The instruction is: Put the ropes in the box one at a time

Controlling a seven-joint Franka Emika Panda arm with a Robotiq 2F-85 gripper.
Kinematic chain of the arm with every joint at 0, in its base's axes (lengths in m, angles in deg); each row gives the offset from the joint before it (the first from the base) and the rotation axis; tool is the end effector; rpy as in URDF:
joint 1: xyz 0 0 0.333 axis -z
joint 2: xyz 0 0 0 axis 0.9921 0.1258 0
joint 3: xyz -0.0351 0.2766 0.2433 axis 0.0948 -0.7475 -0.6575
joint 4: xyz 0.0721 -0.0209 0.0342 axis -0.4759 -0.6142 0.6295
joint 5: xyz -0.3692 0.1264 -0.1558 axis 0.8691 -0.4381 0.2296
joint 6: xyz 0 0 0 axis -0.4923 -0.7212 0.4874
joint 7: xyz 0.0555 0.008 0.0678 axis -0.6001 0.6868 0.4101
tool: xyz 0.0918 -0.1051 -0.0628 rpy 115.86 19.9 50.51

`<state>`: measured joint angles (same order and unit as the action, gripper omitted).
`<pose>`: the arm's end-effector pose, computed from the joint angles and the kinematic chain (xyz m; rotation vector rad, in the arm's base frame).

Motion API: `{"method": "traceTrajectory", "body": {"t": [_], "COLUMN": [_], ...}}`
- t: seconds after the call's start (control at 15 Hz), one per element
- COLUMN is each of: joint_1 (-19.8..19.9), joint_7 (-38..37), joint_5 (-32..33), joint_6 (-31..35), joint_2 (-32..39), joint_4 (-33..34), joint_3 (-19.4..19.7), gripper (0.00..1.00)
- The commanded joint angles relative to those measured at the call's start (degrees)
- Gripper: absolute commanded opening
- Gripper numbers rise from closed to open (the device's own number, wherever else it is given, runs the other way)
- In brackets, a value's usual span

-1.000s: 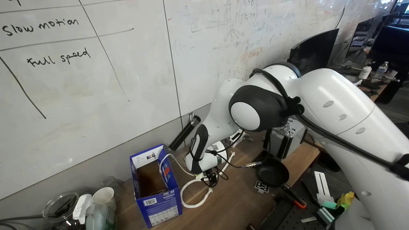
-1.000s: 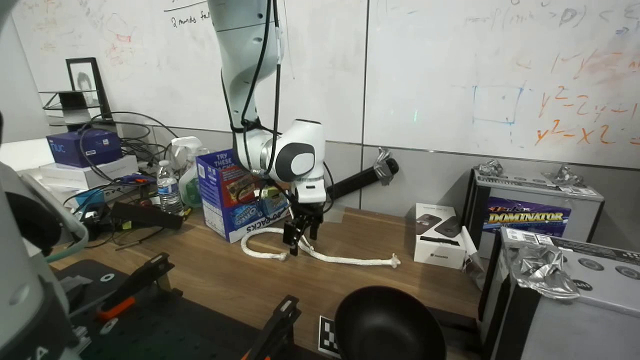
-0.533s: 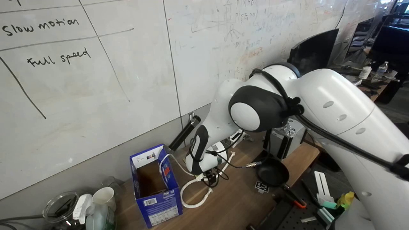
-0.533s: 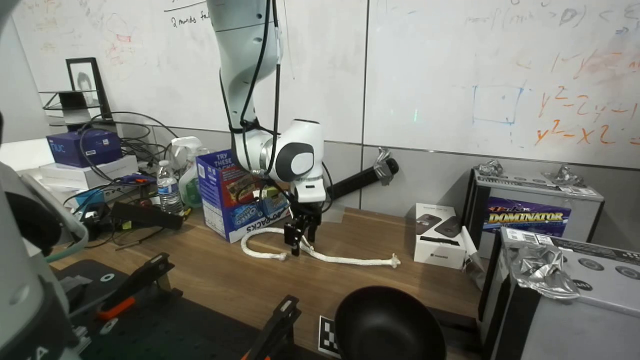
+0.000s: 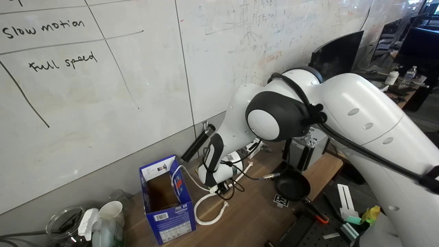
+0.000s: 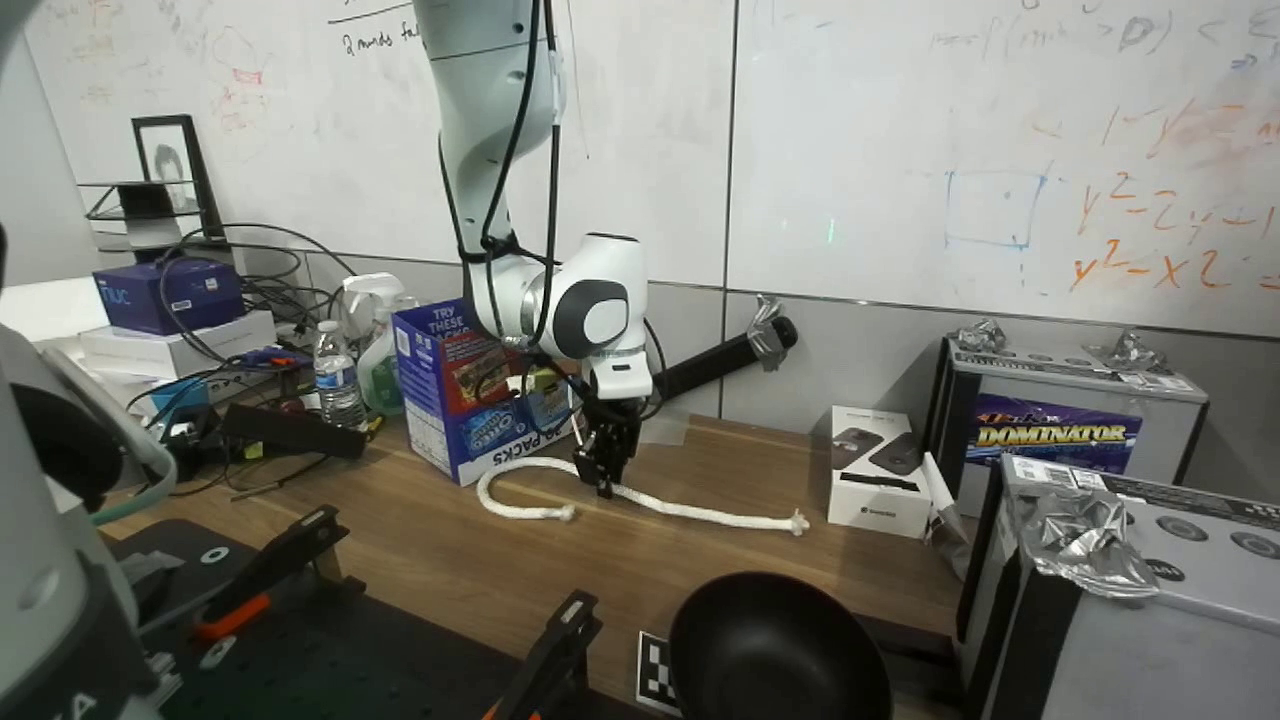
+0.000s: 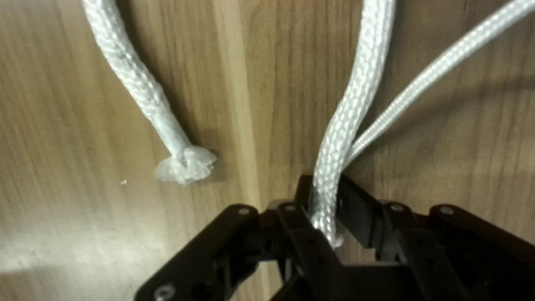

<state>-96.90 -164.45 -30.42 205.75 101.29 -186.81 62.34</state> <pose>0.6141 0.0730 -0.0332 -2.1477 2.2848 0.0423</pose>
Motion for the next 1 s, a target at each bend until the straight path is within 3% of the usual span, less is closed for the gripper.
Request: {"method": "traceTrajectory", "body": {"t": [0.0, 0.47, 0.87, 0.93], "joint_1": [-1.14, -4.43, -11.92, -11.29], "joint_7": [-1.30, -1.66, -3.19, -2.00], "joint_5": [1.76, 5.37, 13.34, 14.66], "joint_6": [0.22, -0.37, -1.57, -1.64], "joint_2": [0.43, -6.50, -19.59, -21.99], "joint_4": [0.20, -4.44, -9.85, -9.99], "joint_3": [1.14, 4.57, 11.27, 10.70], "gripper": [0.01, 0.05, 0.05, 0.05]}}
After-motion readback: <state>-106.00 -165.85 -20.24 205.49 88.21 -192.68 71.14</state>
